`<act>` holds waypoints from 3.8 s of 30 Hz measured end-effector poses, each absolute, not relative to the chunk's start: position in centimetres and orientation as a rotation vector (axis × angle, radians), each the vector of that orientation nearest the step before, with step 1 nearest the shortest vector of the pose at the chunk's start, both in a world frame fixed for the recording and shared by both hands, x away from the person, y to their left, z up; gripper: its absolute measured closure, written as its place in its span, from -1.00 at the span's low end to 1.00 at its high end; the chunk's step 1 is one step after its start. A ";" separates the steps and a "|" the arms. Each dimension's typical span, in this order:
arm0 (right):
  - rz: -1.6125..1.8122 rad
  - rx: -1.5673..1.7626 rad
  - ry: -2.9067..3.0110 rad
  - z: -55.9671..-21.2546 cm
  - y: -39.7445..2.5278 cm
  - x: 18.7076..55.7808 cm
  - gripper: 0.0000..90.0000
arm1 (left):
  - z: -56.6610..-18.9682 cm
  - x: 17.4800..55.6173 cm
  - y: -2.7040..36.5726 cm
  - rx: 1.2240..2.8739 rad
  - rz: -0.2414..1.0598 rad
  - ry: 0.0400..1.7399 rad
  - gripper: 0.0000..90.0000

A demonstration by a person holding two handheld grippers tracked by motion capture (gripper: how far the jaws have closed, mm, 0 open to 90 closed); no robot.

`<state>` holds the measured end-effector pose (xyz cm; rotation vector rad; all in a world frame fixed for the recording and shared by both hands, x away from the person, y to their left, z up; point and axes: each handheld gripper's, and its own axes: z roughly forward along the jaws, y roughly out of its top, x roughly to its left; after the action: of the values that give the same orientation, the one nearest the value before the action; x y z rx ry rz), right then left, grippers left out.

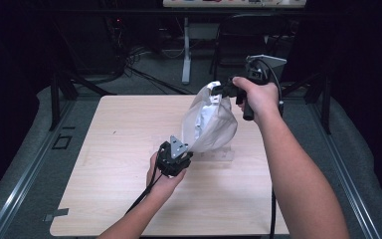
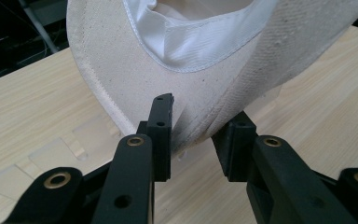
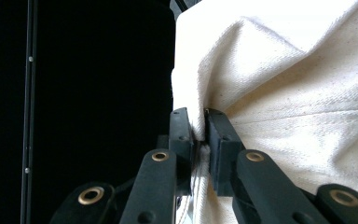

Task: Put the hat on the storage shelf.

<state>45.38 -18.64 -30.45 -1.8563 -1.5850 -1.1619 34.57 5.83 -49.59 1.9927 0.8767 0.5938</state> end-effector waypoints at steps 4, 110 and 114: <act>-1.165 -1.850 -1.588 -30.0 -18.5 45.2 0.83 | -49.6 34.9 6.1 1.977 0.524 0.858 0.63; -0.933 -1.865 -1.946 -37.8 -21.6 39.3 0.42 | -54.7 31.8 19.2 1.938 0.342 1.052 0.16; -0.908 -1.862 -2.017 -40.2 -21.7 37.7 0.40 | -55.0 31.4 20.5 1.965 0.365 1.053 0.13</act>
<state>37.65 -21.71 -40.19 -1.8620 -2.0167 -0.9081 31.42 20.48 -55.02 1.9647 1.0533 0.3648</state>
